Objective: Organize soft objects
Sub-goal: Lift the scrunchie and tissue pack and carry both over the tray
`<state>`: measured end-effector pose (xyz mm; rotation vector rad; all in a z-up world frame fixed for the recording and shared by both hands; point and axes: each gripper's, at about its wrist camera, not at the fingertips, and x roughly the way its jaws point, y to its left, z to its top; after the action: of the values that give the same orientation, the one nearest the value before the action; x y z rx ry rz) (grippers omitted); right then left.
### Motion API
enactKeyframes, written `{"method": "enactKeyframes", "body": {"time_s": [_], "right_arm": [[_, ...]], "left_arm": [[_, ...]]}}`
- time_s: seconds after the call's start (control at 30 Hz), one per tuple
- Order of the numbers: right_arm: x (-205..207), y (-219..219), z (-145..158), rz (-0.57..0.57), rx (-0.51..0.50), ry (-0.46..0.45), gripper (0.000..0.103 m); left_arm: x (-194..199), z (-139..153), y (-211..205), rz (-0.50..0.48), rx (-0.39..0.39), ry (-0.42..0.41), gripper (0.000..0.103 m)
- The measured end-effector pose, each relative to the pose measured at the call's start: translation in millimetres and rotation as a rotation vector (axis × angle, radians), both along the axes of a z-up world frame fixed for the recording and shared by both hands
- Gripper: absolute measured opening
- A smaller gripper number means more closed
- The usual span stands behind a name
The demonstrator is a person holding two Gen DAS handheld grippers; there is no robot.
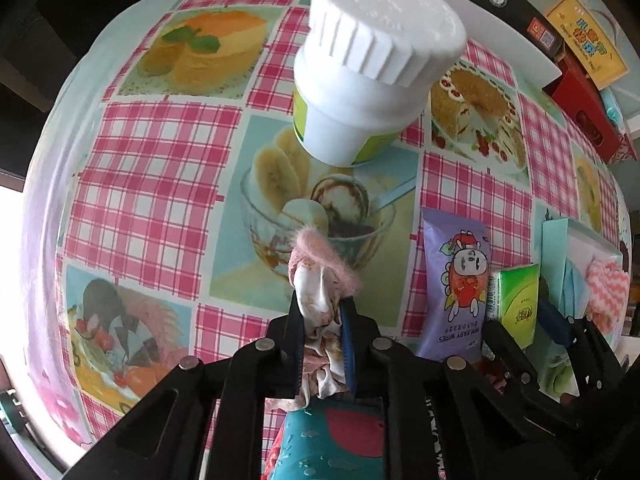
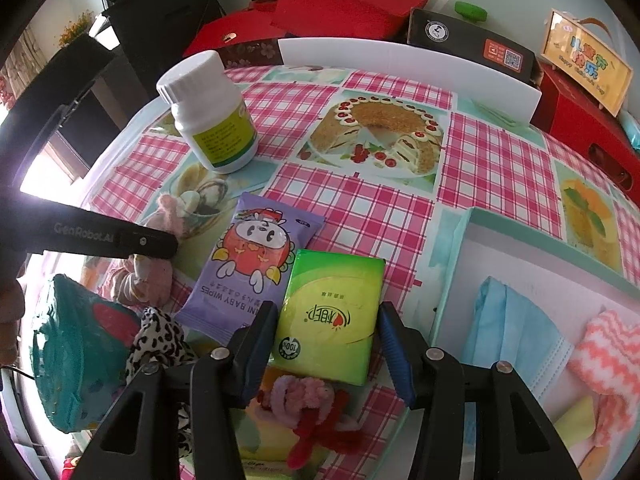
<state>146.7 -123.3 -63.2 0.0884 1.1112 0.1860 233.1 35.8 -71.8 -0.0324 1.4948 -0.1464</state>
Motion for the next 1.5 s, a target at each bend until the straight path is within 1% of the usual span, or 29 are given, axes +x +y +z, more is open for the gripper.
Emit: {"method": "enactKeyframes", "body": {"time_s": [0.17, 0.33, 0.43, 0.5, 0.63, 0.7, 0.8, 0.97, 1.13, 1.27, 1.5], "right_arm": [[0.1, -1.0, 1.0, -0.003, 0.008, -0.002, 0.054], [-1.2, -5.3, 6.2, -0.013, 0.028, -0.015, 0.054], [-2.8, -8.1, 11.5, -0.020, 0.036, -0.028, 0.054], [-4.5, -10.6, 17.2, -0.028, 0.039, -0.039, 0.054], [-8.9, -17.0, 34.4, -0.043, 0.053, -0.084, 0.054], [-12.0, -21.0, 43.3, -0.056, 0.053, -0.105, 0.054], [-18.2, -29.0, 57.7, -0.073, 0.057, -0.143, 0.054], [-27.9, -46.4, 79.0, -0.113, 0.053, -0.199, 0.054], [-34.9, -67.1, 89.0, -0.178, 0.029, -0.220, 0.054], [-42.9, -87.1, 94.1, -0.234, 0.017, -0.228, 0.054], [-64.5, -127.3, 102.2, -0.353, 0.002, -0.245, 0.054]], "left_arm": [[-2.0, 13.7, 5.6, 0.016, -0.009, -0.045, 0.013], [-7.8, 44.5, 6.9, 0.033, -0.006, -0.132, 0.012], [-14.4, 63.9, 7.3, 0.041, -0.037, -0.187, 0.012], [-21.6, 81.2, 6.9, 0.054, -0.067, -0.237, 0.012], [-30.4, 109.0, -1.1, 0.066, -0.118, -0.316, 0.012], [-35.8, 120.3, -3.9, 0.070, -0.146, -0.352, 0.012], [-43.2, 129.8, -14.6, 0.073, -0.182, -0.399, 0.012], [-43.4, 134.2, -35.6, 0.057, -0.227, -0.442, 0.012], [-49.9, 136.2, -63.6, 0.016, -0.263, -0.463, 0.012], [-55.5, 139.1, -80.9, -0.005, -0.258, -0.488, 0.012], [-65.1, 136.1, -109.4, -0.073, -0.266, -0.486, 0.012]]}}
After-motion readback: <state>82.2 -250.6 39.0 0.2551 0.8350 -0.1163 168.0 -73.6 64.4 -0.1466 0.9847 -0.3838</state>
